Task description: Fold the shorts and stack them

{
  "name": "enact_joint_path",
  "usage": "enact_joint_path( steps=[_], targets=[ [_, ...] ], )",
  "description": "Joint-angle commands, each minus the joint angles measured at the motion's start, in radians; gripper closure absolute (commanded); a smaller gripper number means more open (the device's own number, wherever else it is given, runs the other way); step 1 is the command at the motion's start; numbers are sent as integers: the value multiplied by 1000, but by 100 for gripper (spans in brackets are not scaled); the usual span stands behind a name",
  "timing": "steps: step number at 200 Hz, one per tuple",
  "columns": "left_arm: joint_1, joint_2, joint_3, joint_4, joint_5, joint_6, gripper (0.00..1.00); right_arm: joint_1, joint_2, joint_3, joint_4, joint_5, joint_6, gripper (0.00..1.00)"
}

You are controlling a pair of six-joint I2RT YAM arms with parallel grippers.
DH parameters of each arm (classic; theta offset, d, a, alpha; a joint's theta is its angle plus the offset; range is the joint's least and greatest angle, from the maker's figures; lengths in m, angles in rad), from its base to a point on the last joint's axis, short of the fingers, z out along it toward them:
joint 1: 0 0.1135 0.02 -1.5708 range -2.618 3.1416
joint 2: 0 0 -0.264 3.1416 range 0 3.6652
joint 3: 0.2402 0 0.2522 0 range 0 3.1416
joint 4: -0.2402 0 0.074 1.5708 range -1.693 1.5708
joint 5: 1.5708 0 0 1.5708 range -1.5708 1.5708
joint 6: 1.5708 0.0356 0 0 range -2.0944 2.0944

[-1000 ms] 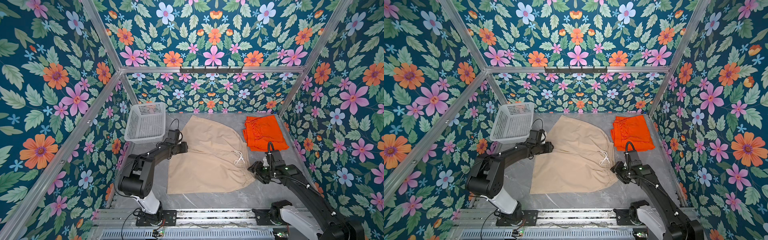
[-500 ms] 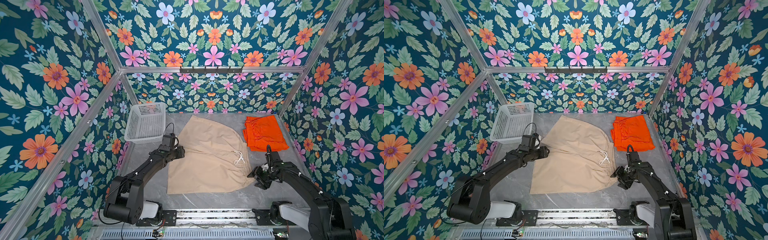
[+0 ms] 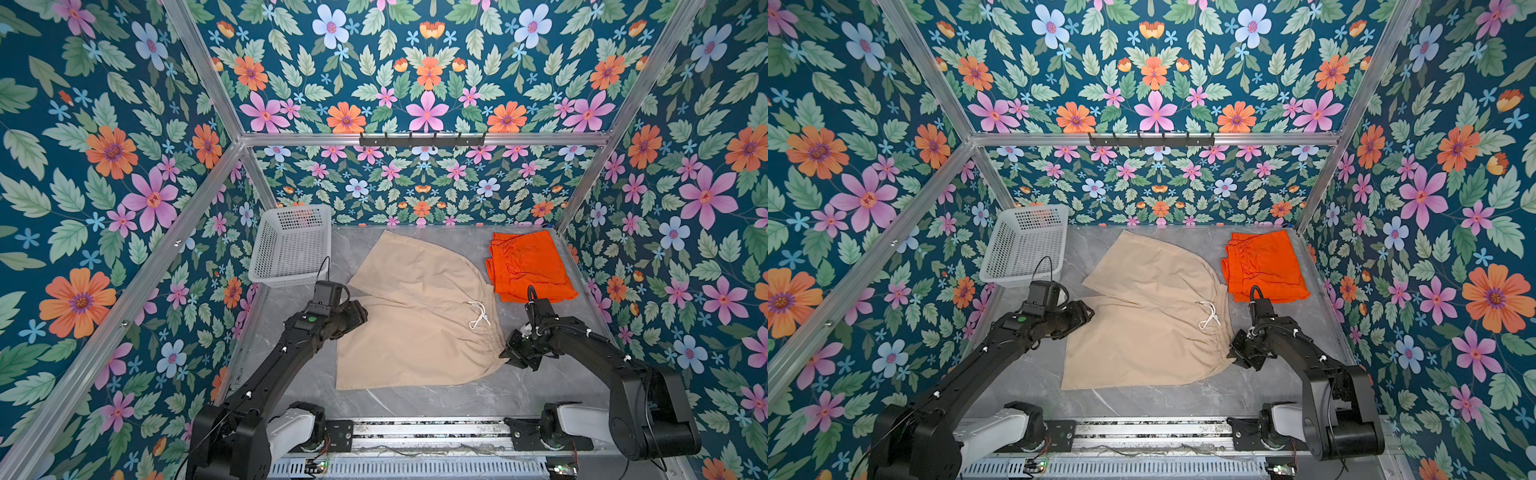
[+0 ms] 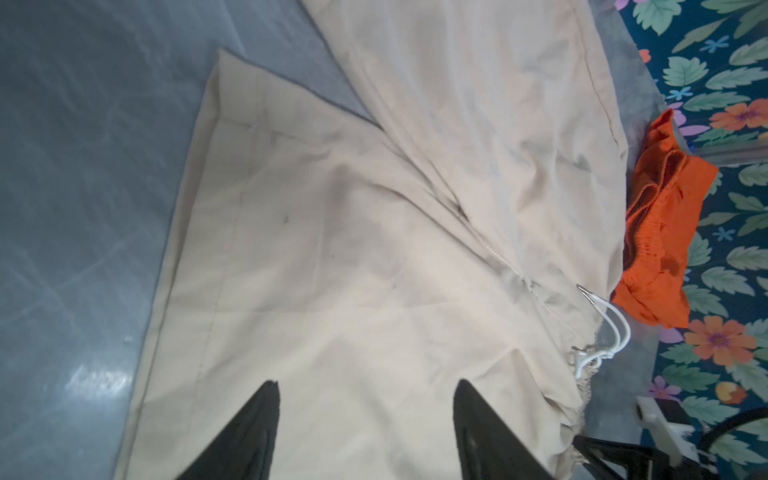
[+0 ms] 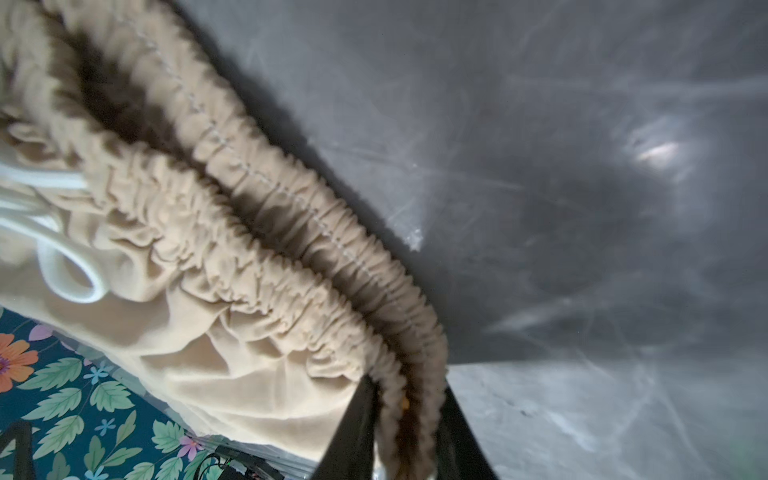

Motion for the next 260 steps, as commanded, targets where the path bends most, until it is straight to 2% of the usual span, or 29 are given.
enact_joint_path(
  steps=[1, 37, 67, 113, 154, 218, 260],
  targets=[
    [1, -54, -8, -104, -1, -205, 31, 0, -10, 10, -22, 32, -26, 86],
    [1, -159, -23, -281, -77, -473, 30, 1, -44, 15, 3, 21, -9, 88],
    [1, -192, -74, -423, -13, -609, 33, 8, -57, 17, 28, 2, 2, 88],
    [1, -121, -110, -551, 20, -591, 36, 38, -77, 12, 47, 7, 29, 88],
    [1, -80, -181, -571, 43, -589, 42, 66, -84, 12, 61, 18, 57, 87],
    [2, -28, -203, -512, 31, -587, 46, 84, -103, 12, 63, 32, 74, 87],
    [2, 39, -192, -464, -35, -535, 51, 86, -123, 11, 47, 39, 72, 87]
  ],
)
